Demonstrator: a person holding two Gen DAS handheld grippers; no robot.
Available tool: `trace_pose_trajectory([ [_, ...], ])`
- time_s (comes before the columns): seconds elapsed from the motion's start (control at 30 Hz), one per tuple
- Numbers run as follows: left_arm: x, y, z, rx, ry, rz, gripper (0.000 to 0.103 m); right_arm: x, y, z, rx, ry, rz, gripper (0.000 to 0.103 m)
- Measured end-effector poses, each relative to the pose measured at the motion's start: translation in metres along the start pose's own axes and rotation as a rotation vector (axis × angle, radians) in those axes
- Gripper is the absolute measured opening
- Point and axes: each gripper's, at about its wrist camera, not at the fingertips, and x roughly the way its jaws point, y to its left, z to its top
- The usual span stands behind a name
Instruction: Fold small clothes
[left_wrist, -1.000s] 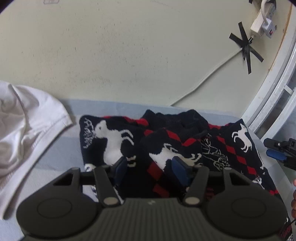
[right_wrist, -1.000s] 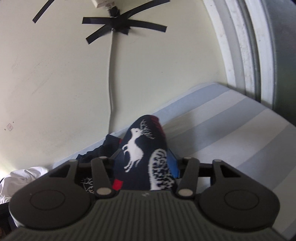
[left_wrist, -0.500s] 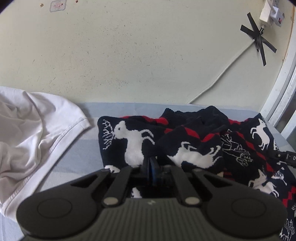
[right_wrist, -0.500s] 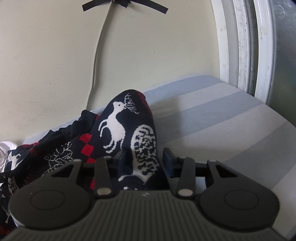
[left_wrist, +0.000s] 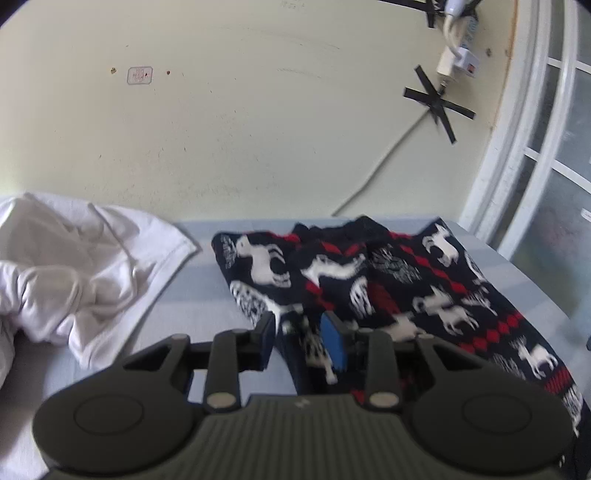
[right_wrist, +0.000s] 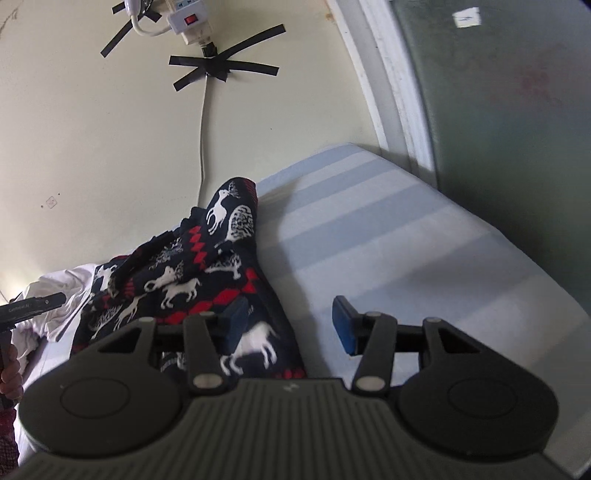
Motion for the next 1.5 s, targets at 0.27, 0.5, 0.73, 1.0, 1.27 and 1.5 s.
trace_pose_trajectory([
  [0.27, -0.088, -0.008, -0.092, -0.032, 0.146, -0.158, 0.036, -0.062, -0.025, -0.068, -0.059, 0.108, 0.043, 0.053],
  [0.5, -0.116, -0.025, -0.129, -0.085, 0.220, -0.187, 0.037, -0.081, -0.040, -0.092, -0.051, 0.135, 0.156, 0.053],
  [0.73, -0.111, -0.049, -0.145, -0.082, 0.322, -0.205, 0.044, -0.059, -0.041, -0.105, -0.052, 0.130, 0.223, 0.052],
  [1.0, -0.108, -0.056, -0.147, -0.087, 0.334, -0.196, 0.009, -0.050, -0.039, -0.106, -0.024, 0.169, 0.329, 0.009],
  [1.27, -0.121, -0.031, -0.096, -0.219, 0.174, -0.259, 0.009, -0.049, -0.040, -0.061, 0.063, 0.052, 0.411, 0.009],
  [1.5, -0.083, 0.000, -0.052, -0.358, 0.092, -0.235, 0.009, 0.018, -0.018, 0.003, 0.100, 0.002, 0.395, 0.009],
])
